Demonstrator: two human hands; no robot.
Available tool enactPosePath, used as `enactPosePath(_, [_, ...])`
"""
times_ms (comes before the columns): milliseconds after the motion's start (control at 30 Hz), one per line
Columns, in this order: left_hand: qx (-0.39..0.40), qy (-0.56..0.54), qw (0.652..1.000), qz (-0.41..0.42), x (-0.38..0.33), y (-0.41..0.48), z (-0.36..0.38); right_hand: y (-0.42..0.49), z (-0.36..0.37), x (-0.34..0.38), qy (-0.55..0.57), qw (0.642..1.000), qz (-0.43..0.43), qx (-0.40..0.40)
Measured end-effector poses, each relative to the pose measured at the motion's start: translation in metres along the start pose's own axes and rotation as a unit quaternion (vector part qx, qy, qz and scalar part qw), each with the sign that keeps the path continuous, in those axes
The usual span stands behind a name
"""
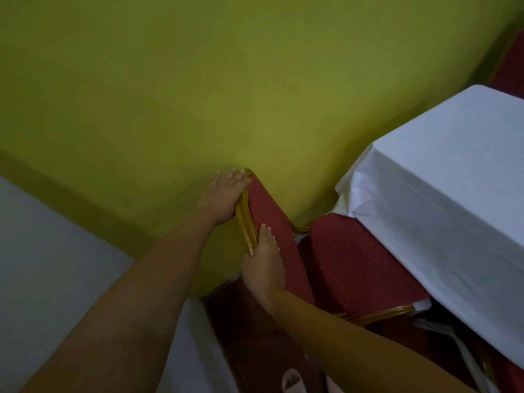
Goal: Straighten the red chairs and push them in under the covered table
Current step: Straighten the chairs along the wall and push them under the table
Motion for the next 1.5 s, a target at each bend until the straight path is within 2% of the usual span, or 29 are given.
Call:
enactPosePath(167, [-0.02,-0.05,0.999,0.009,0.023,-0.012,0.007,-0.005,0.022,0.01,0.011,0.999,0.0,0.034])
enactPosePath(300, [-0.034,-0.096,0.995,0.019,0.01,-0.012,0.003,-0.009,0.007,0.007,0.028,0.999,0.018,0.037])
enactPosePath(467, [-0.063,-0.16,0.985,-0.006,0.002,-0.017,0.001,-0.018,-0.003,0.008,0.041,0.998,0.023,0.045])
enactPosePath(800, [-0.094,-0.239,0.965,-0.043,-0.017,-0.114,0.01,-0.1,0.001,-0.013,0.03,0.995,0.014,0.097])
enactPosePath(967, [-0.072,-0.218,0.973,-0.034,-0.028,-0.149,0.019,-0.137,0.003,-0.027,0.022,0.993,0.003,0.117])
enactPosePath(1133, [-0.045,-0.205,0.978,-0.023,-0.041,-0.16,0.026,-0.156,0.003,-0.038,0.016,0.995,0.02,0.102])
enactPosePath(1500, [-0.049,-0.22,0.974,0.025,-0.068,-0.12,0.011,-0.144,-0.015,-0.038,0.028,0.997,0.047,0.046])
Point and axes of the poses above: each hand's wrist, its own y-axis towards the middle knuckle, its own z-axis out of the palm, x = y × z, the point moved 7 cm from there along y, towards the middle knuckle, and after that the axes turned 3 degrees about -z, right-handed, at the moved point
